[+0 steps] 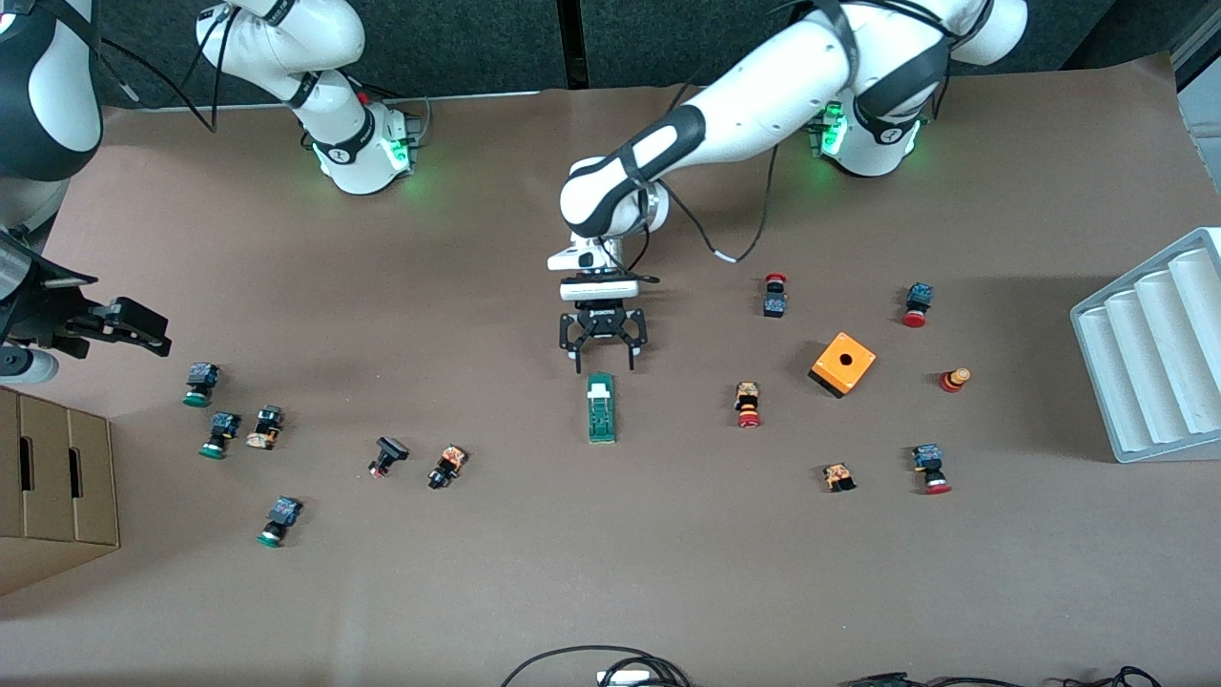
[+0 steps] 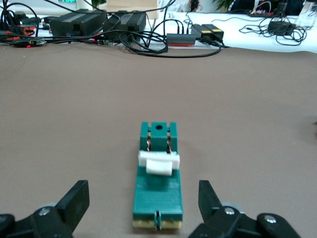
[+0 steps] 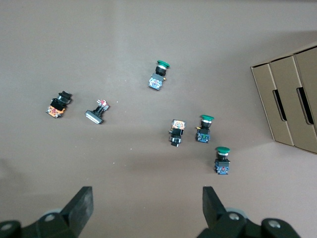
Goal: Close load switch with both arms
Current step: 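Lower the left gripper onto the switch while the right gripper reaches it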
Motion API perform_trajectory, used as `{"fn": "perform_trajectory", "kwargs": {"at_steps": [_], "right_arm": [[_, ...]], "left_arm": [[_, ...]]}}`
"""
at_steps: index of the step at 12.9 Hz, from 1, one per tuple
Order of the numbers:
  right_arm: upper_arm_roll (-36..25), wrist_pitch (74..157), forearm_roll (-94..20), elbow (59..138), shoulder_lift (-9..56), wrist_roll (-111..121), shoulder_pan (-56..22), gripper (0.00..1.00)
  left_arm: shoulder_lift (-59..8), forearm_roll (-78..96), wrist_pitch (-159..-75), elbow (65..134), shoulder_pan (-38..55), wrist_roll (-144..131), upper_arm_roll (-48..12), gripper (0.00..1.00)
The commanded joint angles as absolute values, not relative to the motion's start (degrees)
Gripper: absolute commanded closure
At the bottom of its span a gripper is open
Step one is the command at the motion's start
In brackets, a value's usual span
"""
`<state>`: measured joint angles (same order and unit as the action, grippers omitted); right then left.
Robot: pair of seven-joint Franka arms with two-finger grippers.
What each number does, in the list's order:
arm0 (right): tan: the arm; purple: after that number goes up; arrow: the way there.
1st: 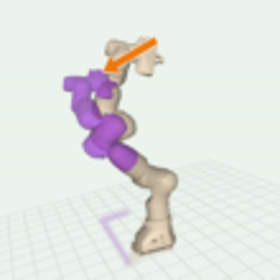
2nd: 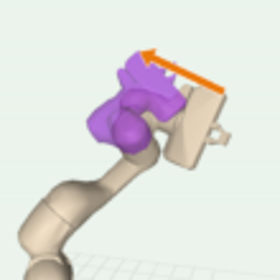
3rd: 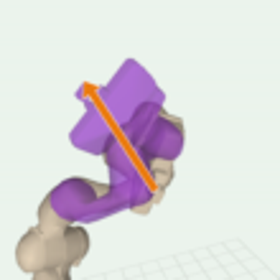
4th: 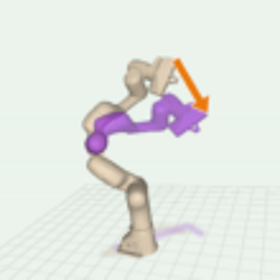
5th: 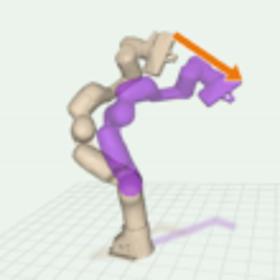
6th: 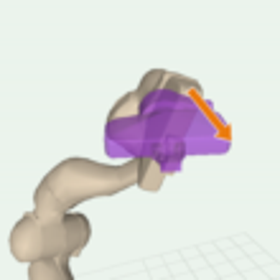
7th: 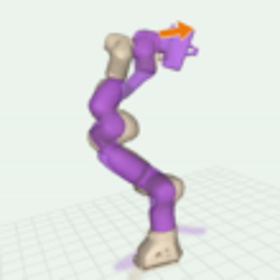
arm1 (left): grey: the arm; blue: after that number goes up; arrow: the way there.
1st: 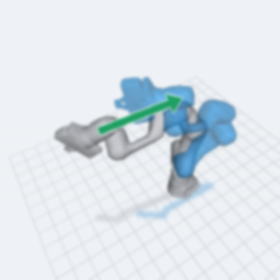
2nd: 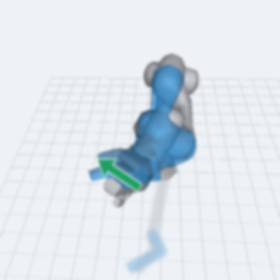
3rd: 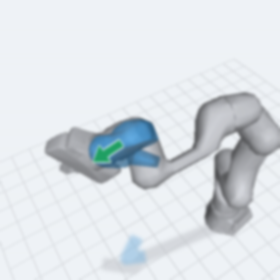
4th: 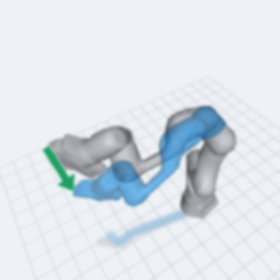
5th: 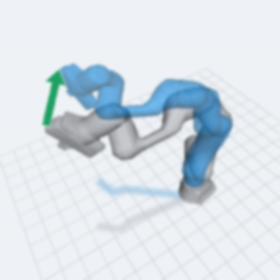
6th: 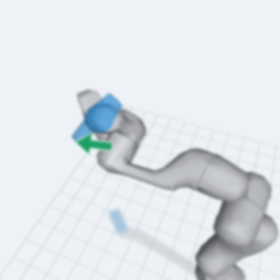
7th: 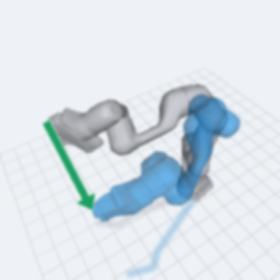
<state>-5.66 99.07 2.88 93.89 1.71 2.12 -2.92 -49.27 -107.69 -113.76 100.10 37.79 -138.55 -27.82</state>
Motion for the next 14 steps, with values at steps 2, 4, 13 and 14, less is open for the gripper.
{"fn": "perform_trajectory", "kwargs": {"at_steps": [2,4,13,14], "right_arm": [[-5.5,100.2,2.0,93.3,2.2,2.0,-2.6,0.0],[-5.5,100.3,1.8,93.3,3.1,2.0,-2.8,0.0],[-4.5,100.5,-1.0,93.3,10.7,1.2,-7.1,0.0],[-4.6,100.5,-3.5,92.9,11.4,-2.3,-8.3,0.0]], "left_arm": [[-51.7,-109.5,-112.7,96.7,42.8,-142.3,-22.9,0.08],[-52.9,-113.1,-112.7,96.6,42.7,-144.0,-22.7,0.08],[-57.6,-118.1,-108.9,93.9,43.2,-146.7,-22.1,0.23],[-57.7,-118.1,-108.9,93.6,43.2,-147.2,-22.1,0.23]]}}
